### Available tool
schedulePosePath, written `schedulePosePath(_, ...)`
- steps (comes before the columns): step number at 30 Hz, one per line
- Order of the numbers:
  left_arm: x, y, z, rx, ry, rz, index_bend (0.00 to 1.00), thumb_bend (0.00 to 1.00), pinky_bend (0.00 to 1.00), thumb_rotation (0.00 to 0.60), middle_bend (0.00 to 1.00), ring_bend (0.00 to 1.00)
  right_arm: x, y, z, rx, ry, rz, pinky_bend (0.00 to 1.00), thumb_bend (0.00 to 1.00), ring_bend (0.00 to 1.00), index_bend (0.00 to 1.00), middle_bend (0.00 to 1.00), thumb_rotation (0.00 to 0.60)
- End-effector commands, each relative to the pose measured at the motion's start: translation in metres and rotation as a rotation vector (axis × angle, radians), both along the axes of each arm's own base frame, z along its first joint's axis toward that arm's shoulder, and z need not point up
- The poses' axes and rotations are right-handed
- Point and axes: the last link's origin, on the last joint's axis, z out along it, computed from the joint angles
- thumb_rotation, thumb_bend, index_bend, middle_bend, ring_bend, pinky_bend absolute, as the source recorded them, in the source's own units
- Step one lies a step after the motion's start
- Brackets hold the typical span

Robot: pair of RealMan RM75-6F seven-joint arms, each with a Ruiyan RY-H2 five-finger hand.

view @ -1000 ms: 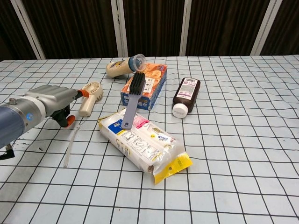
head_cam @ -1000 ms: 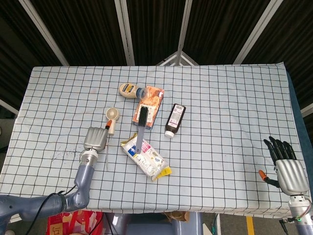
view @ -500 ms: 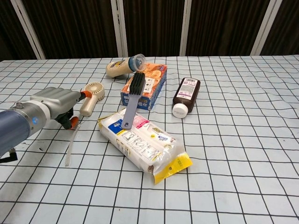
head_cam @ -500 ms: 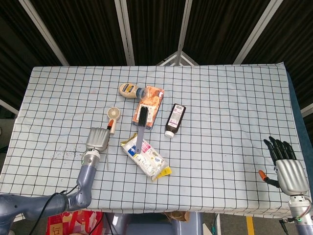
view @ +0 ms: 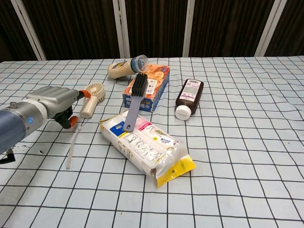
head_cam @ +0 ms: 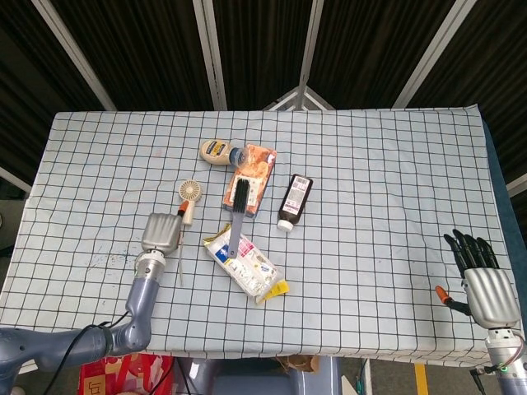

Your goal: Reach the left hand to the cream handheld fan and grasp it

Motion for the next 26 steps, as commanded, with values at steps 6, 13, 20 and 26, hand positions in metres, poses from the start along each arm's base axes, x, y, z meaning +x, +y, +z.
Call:
schedulePosePath(6,0.013,0.006,0.039,0.168,-0.095,-0.131,0.0,0.53,0.53,0.6,0.54,0.43,0.0,0.0,0.0,-0.001,0.002,0.001,0.0,0.28,0.0,0.02,0.0,0.6)
schedulePosePath(13,-0.009,-0.025,0.07,0.201,-0.156,-0.16,0.0,0.31,0.14,0.6,0.13,0.08,0.0,0.0,0.0,-0.003,0.006,0.0,0.0,0.28,0.0,0.02,0.0,0.6)
schedulePosePath(20,-0.056,-0.09,0.11,0.195,-0.135,-0.149,0.0,0.2,0.01,0.6,0.0,0.0,0.001,0.0,-0.001,-0.005,0.016,0.004,0.0,0.28,0.0,0.02,0.0,0.6)
schedulePosePath(26,-0.09,-0.139,0.14,0.213,-0.086,-0.164,0.0,0.19,0.0,0.6,0.0,0.0,0.002,0.0,-0.002,-0.011,0.023,0.003,0.0,0.28,0.0,0.02,0.0,0.6)
